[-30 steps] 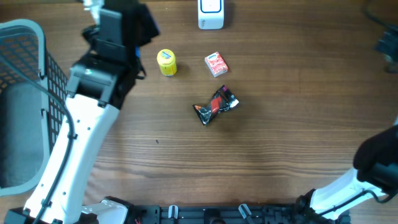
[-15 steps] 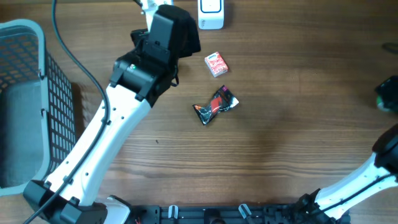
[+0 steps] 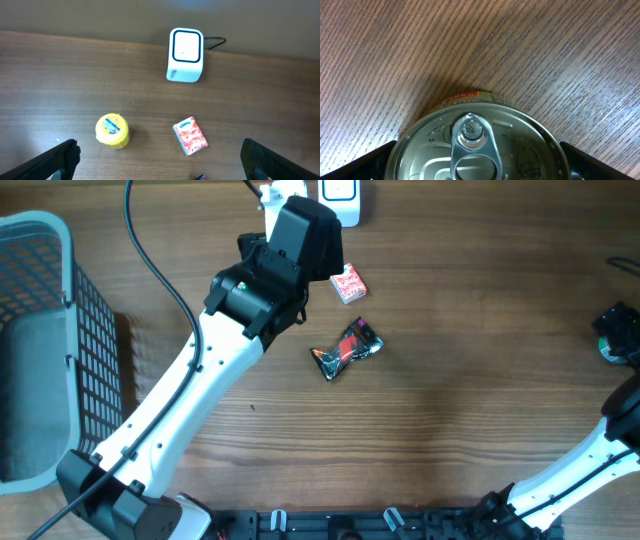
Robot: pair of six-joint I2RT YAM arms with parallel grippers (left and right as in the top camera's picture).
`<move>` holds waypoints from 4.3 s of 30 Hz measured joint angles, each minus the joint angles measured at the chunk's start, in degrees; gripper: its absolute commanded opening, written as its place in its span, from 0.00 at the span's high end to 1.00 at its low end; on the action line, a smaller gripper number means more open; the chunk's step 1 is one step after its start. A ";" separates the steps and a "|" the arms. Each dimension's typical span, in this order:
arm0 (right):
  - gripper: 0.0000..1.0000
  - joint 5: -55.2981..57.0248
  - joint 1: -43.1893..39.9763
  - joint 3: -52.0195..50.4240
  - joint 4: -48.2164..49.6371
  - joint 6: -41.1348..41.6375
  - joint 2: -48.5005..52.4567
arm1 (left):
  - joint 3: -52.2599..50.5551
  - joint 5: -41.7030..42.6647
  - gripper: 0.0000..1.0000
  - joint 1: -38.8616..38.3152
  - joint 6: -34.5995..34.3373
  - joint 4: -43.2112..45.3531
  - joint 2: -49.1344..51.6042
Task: Scan the item barcode
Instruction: 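Carry the tin can to the table's right edge and release it, then move the right gripper back over the red-white Kleenex box, then lower the right gripper and close it on the Kleenex box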
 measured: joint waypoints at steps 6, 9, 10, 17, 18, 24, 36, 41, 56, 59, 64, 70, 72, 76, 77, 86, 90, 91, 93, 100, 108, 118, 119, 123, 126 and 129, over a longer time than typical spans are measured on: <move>0.00 -0.15 0.00 -0.33 -1.57 -0.13 -1.07 | 0.00 0.00 0.00 0.00 0.72 2.97 0.02; 0.00 -2.05 0.00 -1.07 -2.38 -0.13 -4.44 | 0.00 -0.48 0.00 0.00 1.03 3.82 0.04; 0.00 -2.82 0.00 -1.09 -2.40 -0.13 -6.12 | 0.00 -0.90 0.00 0.00 1.09 4.26 0.04; 0.00 -19.47 0.04 -1.09 -2.10 -0.59 -26.82 | 0.00 -6.75 0.00 1.01 1.49 7.23 -2.25; 0.00 -23.96 0.24 -0.90 -1.57 -1.01 -29.33 | 0.00 -7.04 0.00 1.66 1.49 7.06 -3.28; 0.00 -30.18 9.64 -0.26 -2.82 -1.09 -31.67 | 0.00 -8.90 0.00 9.07 1.46 4.37 -13.64; 0.00 -18.80 48.85 -0.07 -0.92 0.76 -15.50 | 0.33 -9.97 0.00 15.02 1.49 -6.14 -23.23; 0.00 -17.38 55.67 0.87 -3.54 0.66 -6.38 | 0.33 -10.16 0.00 16.02 1.46 -7.19 -22.38; 0.00 -11.63 61.72 1.46 5.05 -11.10 -3.23 | 0.33 -10.34 0.00 16.20 -1.57 -9.33 -18.95; 0.00 -12.17 61.72 1.49 6.23 -11.89 -2.51 | 0.33 -10.34 0.00 16.20 -1.57 -9.33 -17.73; 0.00 -12.55 62.42 1.49 8.66 -12.22 -0.28 | 0.33 -10.34 0.00 16.20 -1.60 -9.01 -17.09; 0.00 -12.68 65.26 1.51 11.15 -13.49 2.27 | 0.33 -10.34 0.00 16.20 -1.60 -8.61 -17.09; 0.00 -12.44 66.03 1.88 11.50 -13.92 2.67 | 0.33 -10.34 0.00 16.20 -1.60 -8.59 -17.09; 0.09 -11.72 66.49 2.23 11.56 -14.56 3.06 | 0.33 -10.43 0.00 16.20 -1.60 -8.66 -17.09; 0.11 -10.99 66.49 2.29 11.56 -14.69 3.13 | 0.33 -10.56 0.00 16.20 -1.60 -8.70 -17.09; 0.43 -7.17 66.49 2.84 10.51 -15.15 3.54 | 0.33 -10.58 0.00 16.20 -1.60 -9.38 -17.09; 0.52 -6.03 66.38 2.97 9.62 -14.91 3.54 | 0.33 -10.58 0.00 16.20 -1.60 -9.53 -17.09; 0.54 -5.99 66.38 2.97 9.42 -14.95 3.54 | 0.33 -10.58 0.00 16.20 -1.60 -9.53 -17.09; 0.56 -5.84 66.38 3.15 8.70 -14.93 3.54 | 0.33 -10.58 0.00 16.20 -1.60 -9.57 -17.09; 0.62 -6.64 66.38 4.72 1.88 -14.08 3.43 | 0.33 -10.58 0.00 16.20 -1.60 -9.75 -17.09; 0.62 -14.01 66.23 4.87 -6.95 -11.58 2.19 | 0.31 -10.51 0.00 16.20 -1.60 -9.75 -17.09; 0.61 -25.22 66.14 4.81 -16.92 -8.26 -3.04 | -0.35 -10.29 0.00 16.20 -1.60 -9.75 -16.76; 0.61 -26.16 65.99 4.81 -17.99 -7.34 -4.79 | -0.42 -10.19 0.00 16.20 -1.60 -9.75 -16.65; 0.60 -31.54 64.13 4.83 -22.34 -4.83 -11.80 | -0.72 -7.89 0.00 16.20 -1.62 -9.75 -16.00; 0.57 -37.24 61.11 4.83 -25.20 -3.87 -16.92 | -0.96 -4.92 0.00 16.20 -1.75 -9.75 -15.06; 0.57 -43.74 57.68 4.83 -27.50 -3.65 -19.52 | -1.09 -0.15 0.00 16.20 -1.75 -9.75 -13.73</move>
